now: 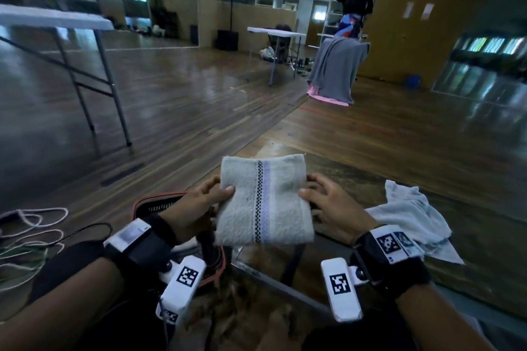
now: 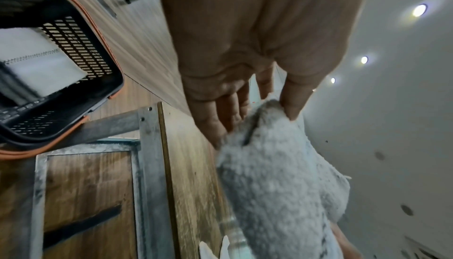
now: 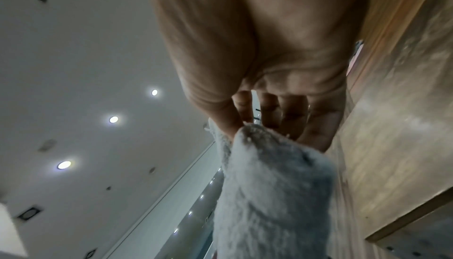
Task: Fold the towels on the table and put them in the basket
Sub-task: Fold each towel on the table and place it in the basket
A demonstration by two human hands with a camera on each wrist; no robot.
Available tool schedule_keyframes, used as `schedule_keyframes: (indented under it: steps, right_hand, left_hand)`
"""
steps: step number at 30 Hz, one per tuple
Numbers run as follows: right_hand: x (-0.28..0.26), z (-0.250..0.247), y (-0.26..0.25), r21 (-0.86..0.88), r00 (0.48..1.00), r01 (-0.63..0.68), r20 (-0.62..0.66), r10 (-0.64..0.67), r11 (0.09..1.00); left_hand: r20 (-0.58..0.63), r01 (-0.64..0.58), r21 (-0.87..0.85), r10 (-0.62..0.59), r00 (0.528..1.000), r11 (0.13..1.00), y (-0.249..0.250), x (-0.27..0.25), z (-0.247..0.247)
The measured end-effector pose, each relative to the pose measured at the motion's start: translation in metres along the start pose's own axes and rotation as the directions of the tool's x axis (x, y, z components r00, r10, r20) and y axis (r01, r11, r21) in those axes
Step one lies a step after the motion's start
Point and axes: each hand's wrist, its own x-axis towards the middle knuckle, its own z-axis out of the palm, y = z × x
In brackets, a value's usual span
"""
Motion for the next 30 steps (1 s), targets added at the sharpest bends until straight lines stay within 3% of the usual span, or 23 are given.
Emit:
schedule_keyframes:
  steps: [7,13,16,19,24,27,30]
  right_hand:
    - [0.053,0.038,-0.016,0.009,0.991,0.072,0.116,-0.072,0.997]
    - [0.138,0.099,0.007,0.030,0.977,-0.043,0.211,0.036,0.999]
    - [0.193,0.143,0.043,0.022,0.969,-0.158,0.195,0.151,0.987]
    - [0.250,0.188,0.087,-0.082,0.945,-0.245,0.202,0.257,0.966]
    - [0.346,0.261,0.175,-0.290,0.933,-0.274,0.150,0.327,0.917]
    - [0.389,0.296,0.237,-0.419,0.913,-0.304,0.127,0.387,0.856]
    - [0.417,0.315,0.299,-0.510,0.886,-0.348,0.097,0.454,0.787]
  left_hand:
    - [-0.080,-0.038,0.026,0.040,0.996,0.999,0.023,-0.023,-0.041]
    - [-0.292,0.005,0.042,0.008,0.956,0.999,0.024,-0.003,-0.107]
    - [-0.392,0.100,0.023,-0.084,0.916,0.995,0.001,0.025,-0.151]
    - [-0.515,0.225,-0.003,-0.195,0.835,0.974,-0.036,0.064,-0.199]
    - [-0.648,0.365,0.017,-0.268,0.713,0.931,-0.110,0.144,-0.283]
    - [-0.687,0.519,0.172,-0.276,0.672,0.837,-0.161,0.181,-0.328]
    - [-0.674,0.596,0.221,-0.320,0.666,0.772,-0.205,0.208,-0.358]
